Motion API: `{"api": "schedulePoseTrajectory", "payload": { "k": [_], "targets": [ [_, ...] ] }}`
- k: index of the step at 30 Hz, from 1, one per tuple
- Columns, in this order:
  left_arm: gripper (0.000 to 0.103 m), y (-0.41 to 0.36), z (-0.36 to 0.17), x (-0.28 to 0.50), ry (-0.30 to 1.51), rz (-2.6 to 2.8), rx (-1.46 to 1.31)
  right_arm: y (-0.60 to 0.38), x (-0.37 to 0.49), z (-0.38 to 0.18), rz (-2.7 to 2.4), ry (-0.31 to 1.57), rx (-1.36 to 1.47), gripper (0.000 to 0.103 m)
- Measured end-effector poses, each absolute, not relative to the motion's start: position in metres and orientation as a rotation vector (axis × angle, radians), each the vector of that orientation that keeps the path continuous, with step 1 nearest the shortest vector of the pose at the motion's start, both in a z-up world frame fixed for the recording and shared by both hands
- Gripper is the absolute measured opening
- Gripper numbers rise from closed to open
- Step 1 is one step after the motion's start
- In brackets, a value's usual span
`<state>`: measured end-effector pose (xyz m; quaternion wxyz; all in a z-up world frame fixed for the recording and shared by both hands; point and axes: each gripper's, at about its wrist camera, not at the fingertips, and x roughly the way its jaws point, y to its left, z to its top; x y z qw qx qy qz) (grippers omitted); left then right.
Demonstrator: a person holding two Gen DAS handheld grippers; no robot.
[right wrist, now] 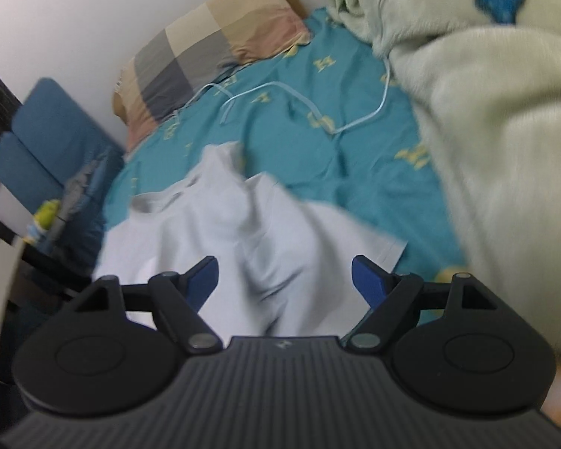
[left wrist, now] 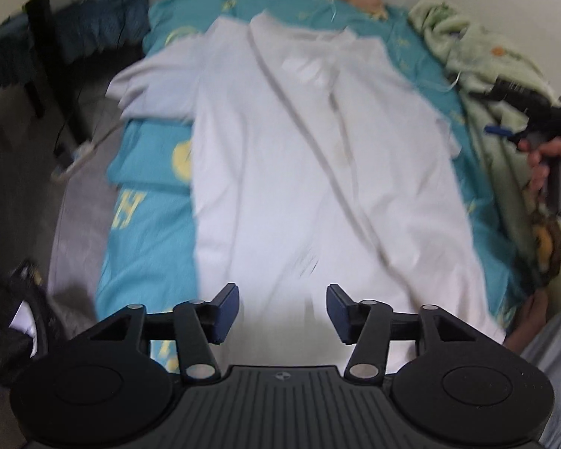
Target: Fold clothes
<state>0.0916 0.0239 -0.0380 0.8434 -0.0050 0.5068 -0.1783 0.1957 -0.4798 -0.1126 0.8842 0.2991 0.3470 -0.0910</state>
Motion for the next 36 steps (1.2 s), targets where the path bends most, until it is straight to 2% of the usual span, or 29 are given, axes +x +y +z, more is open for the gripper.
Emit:
{"api": "schedulePoseTrajectory", "payload": {
  "k": [6,12,14,15,17,18,19,20,23,32,36],
  "targets": [
    [0.060,-0.042,-0.064,0.135,0.980,-0.426,-0.092,-0.512,0.217,-0.147,-0.245,0.763,0.621,0.080],
    [0.059,-0.078,-0.100,0.160,0.922,-0.436,-0.040,-0.513,0.244,-0.178,-0.246,0.827,0.546,0.077],
    [0.059,-0.076,-0.107,0.162,0.921,-0.434,-0.021,-0.508,0.254,-0.190,-0.260,0.862,0.506,0.072],
    [0.059,-0.074,-0.111,0.164,0.926,-0.436,-0.027,-0.505,0.258,-0.195,-0.258,0.875,0.487,0.068],
    [0.059,-0.071,-0.118,0.169,0.934,-0.444,-0.046,-0.497,0.264,-0.202,-0.246,0.893,0.444,0.041],
    [0.059,-0.071,-0.115,0.169,0.932,-0.446,-0.047,-0.492,0.266,-0.203,-0.239,0.896,0.419,0.037],
    [0.059,-0.076,-0.116,0.169,0.926,-0.446,-0.047,-0.487,0.267,-0.199,-0.254,0.888,0.387,0.017],
    [0.059,-0.077,-0.112,0.167,0.921,-0.449,-0.047,-0.483,0.268,-0.195,-0.268,0.881,0.356,0.010],
    [0.059,-0.075,-0.107,0.164,0.917,-0.450,-0.056,-0.473,0.270,-0.177,-0.308,0.841,0.293,0.006],
    [0.059,-0.063,-0.104,0.158,0.900,-0.435,-0.074,-0.477,0.293,-0.109,-0.474,0.586,0.049,0.005],
    [0.059,-0.056,-0.136,0.169,0.895,-0.420,-0.077,-0.498,0.310,-0.100,-0.557,0.520,-0.020,0.005]
  ]
}}
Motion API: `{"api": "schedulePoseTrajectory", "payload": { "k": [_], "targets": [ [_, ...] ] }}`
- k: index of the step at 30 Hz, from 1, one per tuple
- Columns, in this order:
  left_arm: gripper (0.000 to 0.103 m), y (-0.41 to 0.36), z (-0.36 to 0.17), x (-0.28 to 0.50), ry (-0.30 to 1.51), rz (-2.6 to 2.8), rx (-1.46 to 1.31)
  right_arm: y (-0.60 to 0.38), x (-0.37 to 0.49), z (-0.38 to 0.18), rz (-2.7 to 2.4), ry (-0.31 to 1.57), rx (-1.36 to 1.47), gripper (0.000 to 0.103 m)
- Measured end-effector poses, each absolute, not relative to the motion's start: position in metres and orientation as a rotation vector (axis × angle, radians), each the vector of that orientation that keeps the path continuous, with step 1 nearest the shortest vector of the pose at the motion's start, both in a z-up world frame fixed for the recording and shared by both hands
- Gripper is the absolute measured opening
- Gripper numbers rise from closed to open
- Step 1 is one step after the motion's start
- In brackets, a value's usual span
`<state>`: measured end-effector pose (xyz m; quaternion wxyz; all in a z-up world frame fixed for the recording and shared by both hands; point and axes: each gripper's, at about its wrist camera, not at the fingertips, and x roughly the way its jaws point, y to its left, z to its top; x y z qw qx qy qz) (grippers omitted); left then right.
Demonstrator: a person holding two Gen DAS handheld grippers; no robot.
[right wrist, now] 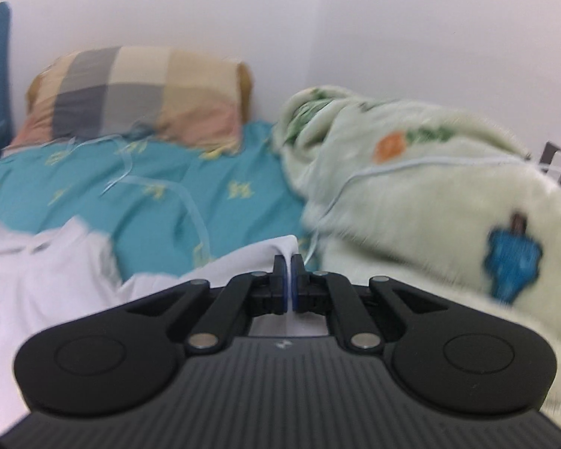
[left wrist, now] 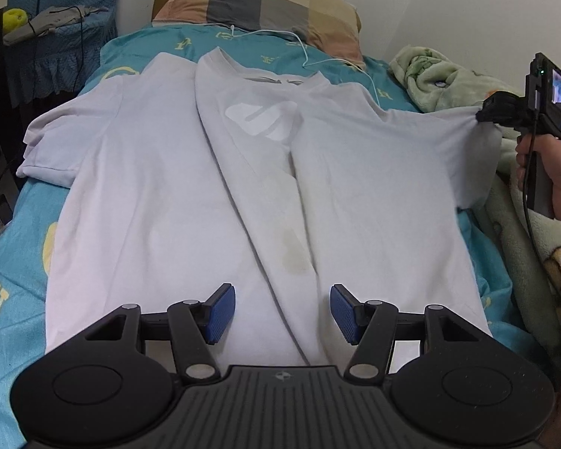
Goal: Fold clothes
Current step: 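Grasp the sleeve edge with the right gripper and pull it outward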
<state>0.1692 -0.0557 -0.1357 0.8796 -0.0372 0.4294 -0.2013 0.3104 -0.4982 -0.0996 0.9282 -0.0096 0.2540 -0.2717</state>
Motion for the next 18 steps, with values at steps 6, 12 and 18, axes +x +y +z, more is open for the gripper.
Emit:
{"api": "schedulePoseTrajectory", "payload": {
  "k": [6,12,18],
  "targets": [
    [0.059,-0.057,-0.157,0.189,0.898,-0.417,-0.046,-0.528,0.348,-0.137,-0.601,0.541,-0.031,0.005],
    [0.059,-0.056,-0.163,0.202,0.891,-0.419,-0.072,-0.529,0.352,-0.170,-0.538,0.582,0.088,0.007],
    [0.059,-0.047,-0.163,0.205,0.879,-0.412,-0.106,-0.530,0.325,-0.145,-0.449,0.569,0.331,0.034]
  ]
}}
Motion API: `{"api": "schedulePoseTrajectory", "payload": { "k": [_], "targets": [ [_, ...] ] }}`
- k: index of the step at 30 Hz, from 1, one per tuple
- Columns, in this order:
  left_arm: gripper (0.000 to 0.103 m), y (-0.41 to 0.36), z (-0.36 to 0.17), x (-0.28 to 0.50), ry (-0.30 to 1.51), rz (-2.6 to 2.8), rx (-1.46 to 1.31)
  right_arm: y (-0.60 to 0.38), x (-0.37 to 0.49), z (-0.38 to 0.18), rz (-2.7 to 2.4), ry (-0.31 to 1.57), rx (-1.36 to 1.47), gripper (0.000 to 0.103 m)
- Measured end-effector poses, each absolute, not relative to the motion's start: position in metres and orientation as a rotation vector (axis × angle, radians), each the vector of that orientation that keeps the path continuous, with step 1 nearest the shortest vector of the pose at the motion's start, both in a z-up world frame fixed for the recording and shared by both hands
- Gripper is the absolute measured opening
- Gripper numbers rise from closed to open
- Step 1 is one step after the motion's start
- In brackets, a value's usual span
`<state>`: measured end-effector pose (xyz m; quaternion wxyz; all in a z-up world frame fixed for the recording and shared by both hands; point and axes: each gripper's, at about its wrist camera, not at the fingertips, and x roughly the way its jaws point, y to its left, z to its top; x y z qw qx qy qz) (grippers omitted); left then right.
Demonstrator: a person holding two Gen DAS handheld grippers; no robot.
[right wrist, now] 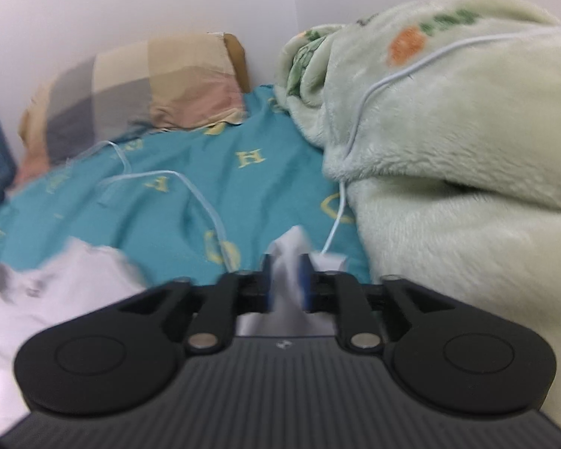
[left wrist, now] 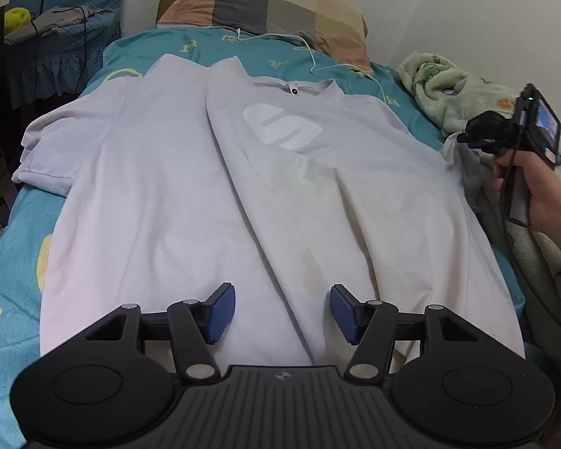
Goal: Fold clothes
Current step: 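Grasp the sleeve edge with the right gripper and pull it outward, then release the sleeve with the right gripper and move it over the shirt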
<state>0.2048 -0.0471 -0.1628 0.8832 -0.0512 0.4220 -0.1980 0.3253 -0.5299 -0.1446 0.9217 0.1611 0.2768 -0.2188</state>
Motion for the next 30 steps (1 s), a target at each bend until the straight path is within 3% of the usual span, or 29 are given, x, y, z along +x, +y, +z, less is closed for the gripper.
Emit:
{"api": "schedulePoseTrajectory", "payload": {
  "k": [2,6,11,18,25,27,29,30],
  "targets": [
    [0.059,-0.044,-0.158,0.202,0.865,-0.406,-0.110,-0.524,0.303,-0.134,-0.405,0.565,0.375,0.058],
    [0.059,-0.037,-0.151,0.196,0.847,-0.398,-0.108,-0.495,0.255,-0.109,-0.305,0.649,0.308,0.057],
    [0.059,-0.028,-0.139,0.186,0.821,-0.383,-0.114,-0.438,0.189,-0.094,-0.075,0.910,0.281,0.057],
    [0.059,-0.023,-0.128,0.167,0.790,-0.383,-0.102,-0.332,0.109,-0.115,0.210,1.383,0.108,0.056],
    [0.059,-0.008,-0.125,0.157,0.790,-0.367,-0.100,-0.270,0.089,-0.143,0.243,1.561,-0.116,0.055],
    [0.059,0.001,-0.125,0.154,0.790,-0.363,-0.112,-0.262,0.089,-0.157,0.219,1.598,-0.198,0.050],
    [0.059,0.009,-0.124,0.152,0.794,-0.361,-0.130,-0.259,0.090,-0.157,0.216,1.615,-0.236,0.002],
    [0.059,0.013,-0.122,0.151,0.789,-0.365,-0.143,-0.256,0.090,-0.154,0.215,1.615,-0.283,0.003]
  ]
}}
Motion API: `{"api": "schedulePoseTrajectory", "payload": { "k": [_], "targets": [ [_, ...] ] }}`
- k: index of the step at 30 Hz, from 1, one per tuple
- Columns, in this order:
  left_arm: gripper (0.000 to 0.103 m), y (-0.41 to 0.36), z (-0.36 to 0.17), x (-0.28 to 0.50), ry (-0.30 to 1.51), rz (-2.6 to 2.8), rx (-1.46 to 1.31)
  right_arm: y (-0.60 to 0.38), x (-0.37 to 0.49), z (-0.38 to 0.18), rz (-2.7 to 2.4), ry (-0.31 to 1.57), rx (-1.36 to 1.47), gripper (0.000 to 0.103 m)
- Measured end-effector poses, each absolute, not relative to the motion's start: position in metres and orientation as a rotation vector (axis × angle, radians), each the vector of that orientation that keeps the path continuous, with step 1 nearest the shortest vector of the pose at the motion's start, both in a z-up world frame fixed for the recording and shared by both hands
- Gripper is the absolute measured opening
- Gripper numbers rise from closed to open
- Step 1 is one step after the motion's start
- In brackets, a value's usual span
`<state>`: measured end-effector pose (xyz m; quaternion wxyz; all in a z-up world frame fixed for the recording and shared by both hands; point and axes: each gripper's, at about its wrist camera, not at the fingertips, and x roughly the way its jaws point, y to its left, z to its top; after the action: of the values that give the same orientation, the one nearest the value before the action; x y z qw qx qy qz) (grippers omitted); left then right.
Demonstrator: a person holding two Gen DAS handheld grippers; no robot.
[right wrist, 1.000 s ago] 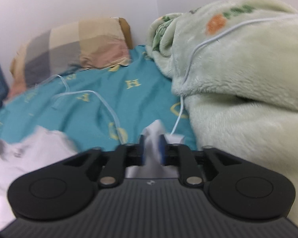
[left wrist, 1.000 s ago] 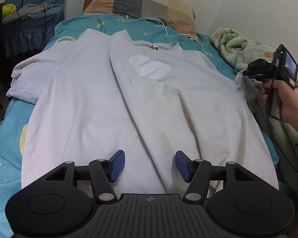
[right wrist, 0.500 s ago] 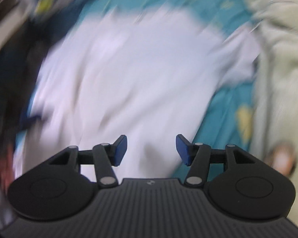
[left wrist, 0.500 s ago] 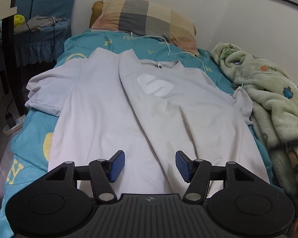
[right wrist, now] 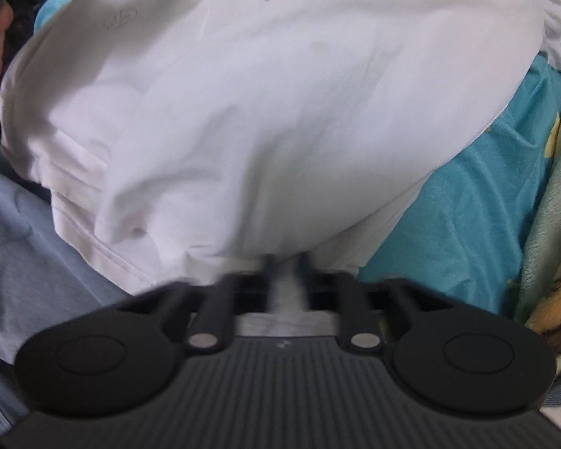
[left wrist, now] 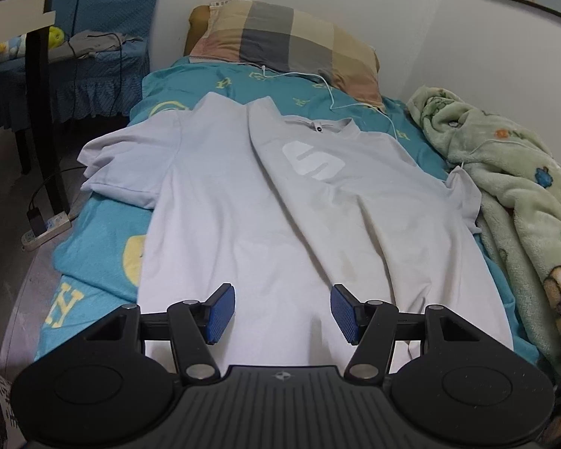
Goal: Fold clothes
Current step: 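Release the sleeve with the right gripper and move it over the shirt, then grasp the sleeve with the right gripper, fold it over the shirt body, release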
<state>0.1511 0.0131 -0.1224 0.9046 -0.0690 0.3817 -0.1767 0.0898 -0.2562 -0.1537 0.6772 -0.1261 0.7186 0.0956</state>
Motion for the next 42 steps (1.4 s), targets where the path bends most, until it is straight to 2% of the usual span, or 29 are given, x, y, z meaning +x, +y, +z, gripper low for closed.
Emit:
{"api": "schedulePoseTrajectory", "payload": {
  "k": [8,14,18,23,25,28,30,32,34,36,38,42],
  "targets": [
    [0.060,0.010,-0.119,0.150,0.788,-0.396,-0.160,-0.269,0.079,-0.118,0.253,1.699,-0.565,0.003],
    [0.060,0.004,-0.123,0.149,0.805,-0.409,-0.140,-0.300,0.079,-0.113,0.227,1.758,-0.495,0.003],
    [0.060,0.004,-0.123,0.147,0.804,-0.412,-0.132,-0.312,0.096,-0.080,0.222,1.618,-0.340,0.004],
    [0.060,0.004,-0.119,0.147,0.793,-0.405,-0.169,-0.340,0.122,-0.033,0.091,1.196,-0.015,0.006],
    [0.061,0.004,-0.117,0.146,0.781,-0.404,-0.169,-0.364,0.142,-0.025,-0.009,1.040,0.128,0.006],
    [0.062,0.005,-0.118,0.146,0.784,-0.390,-0.184,-0.407,0.158,-0.043,-0.117,0.891,0.394,0.007],
    [0.062,0.007,-0.119,0.148,0.787,-0.382,-0.201,-0.435,0.163,-0.073,-0.231,0.807,0.591,0.011],
    [0.062,0.008,-0.121,0.150,0.788,-0.371,-0.220,-0.455,0.179,-0.102,-0.328,0.767,0.743,0.035],
    [0.062,0.010,-0.121,0.153,0.787,-0.366,-0.242,-0.467,0.187,-0.133,-0.383,0.727,0.824,0.046],
    [0.063,0.011,-0.123,0.157,0.786,-0.364,-0.265,-0.475,0.194,-0.150,-0.437,0.692,0.858,0.049],
    [0.063,0.011,-0.125,0.163,0.785,-0.366,-0.291,-0.489,0.203,-0.173,-0.497,0.683,0.883,0.056],
    [0.063,0.005,-0.135,0.183,0.792,-0.366,-0.333,-0.507,0.212,-0.208,-0.581,0.661,0.932,0.058]
  ]
}}
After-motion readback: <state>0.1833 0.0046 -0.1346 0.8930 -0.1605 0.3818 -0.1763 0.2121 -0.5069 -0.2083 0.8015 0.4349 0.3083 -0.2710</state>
